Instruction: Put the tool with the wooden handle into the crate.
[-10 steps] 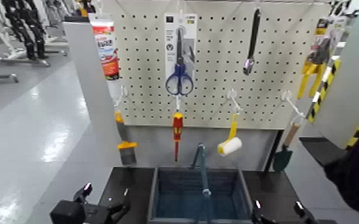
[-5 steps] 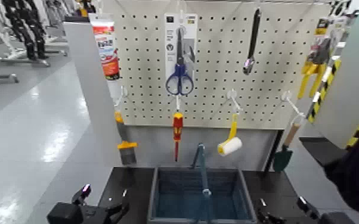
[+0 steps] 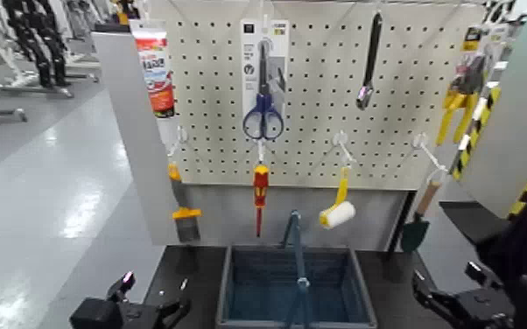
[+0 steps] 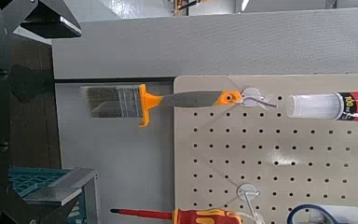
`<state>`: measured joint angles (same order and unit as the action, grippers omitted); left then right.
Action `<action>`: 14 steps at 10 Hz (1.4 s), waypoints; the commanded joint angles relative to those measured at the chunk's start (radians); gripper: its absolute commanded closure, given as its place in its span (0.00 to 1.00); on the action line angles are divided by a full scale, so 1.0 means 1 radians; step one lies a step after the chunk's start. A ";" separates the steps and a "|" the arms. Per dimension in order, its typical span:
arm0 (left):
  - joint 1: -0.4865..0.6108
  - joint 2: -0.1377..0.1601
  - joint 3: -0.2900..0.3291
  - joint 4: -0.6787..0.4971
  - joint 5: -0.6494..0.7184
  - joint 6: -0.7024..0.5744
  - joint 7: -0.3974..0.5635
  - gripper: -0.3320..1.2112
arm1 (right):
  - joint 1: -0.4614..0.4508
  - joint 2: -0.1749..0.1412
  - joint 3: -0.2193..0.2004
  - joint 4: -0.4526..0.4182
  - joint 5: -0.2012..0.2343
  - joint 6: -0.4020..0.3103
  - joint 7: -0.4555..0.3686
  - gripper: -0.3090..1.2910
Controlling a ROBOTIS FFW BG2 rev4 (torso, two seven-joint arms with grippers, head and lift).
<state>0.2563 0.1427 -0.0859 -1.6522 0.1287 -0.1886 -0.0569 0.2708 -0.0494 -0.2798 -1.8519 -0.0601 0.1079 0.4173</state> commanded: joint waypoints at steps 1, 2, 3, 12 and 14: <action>-0.002 0.000 -0.002 0.002 0.002 0.000 -0.003 0.29 | -0.061 -0.050 -0.018 0.000 0.008 0.075 0.064 0.24; -0.002 0.000 -0.002 0.002 0.002 0.000 -0.004 0.29 | -0.082 -0.073 -0.018 0.007 0.009 0.093 0.084 0.24; -0.002 0.000 -0.002 0.002 0.003 0.000 -0.004 0.29 | -0.102 -0.102 -0.019 0.010 0.013 0.113 0.101 0.24; -0.011 0.000 -0.009 0.008 0.006 -0.002 -0.011 0.29 | -0.306 -0.276 0.017 0.244 -0.104 0.131 0.224 0.24; -0.015 0.000 -0.012 0.011 0.006 -0.003 -0.012 0.29 | -0.371 -0.308 0.057 0.330 -0.115 0.116 0.248 0.24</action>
<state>0.2423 0.1426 -0.0972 -1.6421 0.1350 -0.1908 -0.0689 -0.0813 -0.3482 -0.2349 -1.5450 -0.1726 0.2275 0.6663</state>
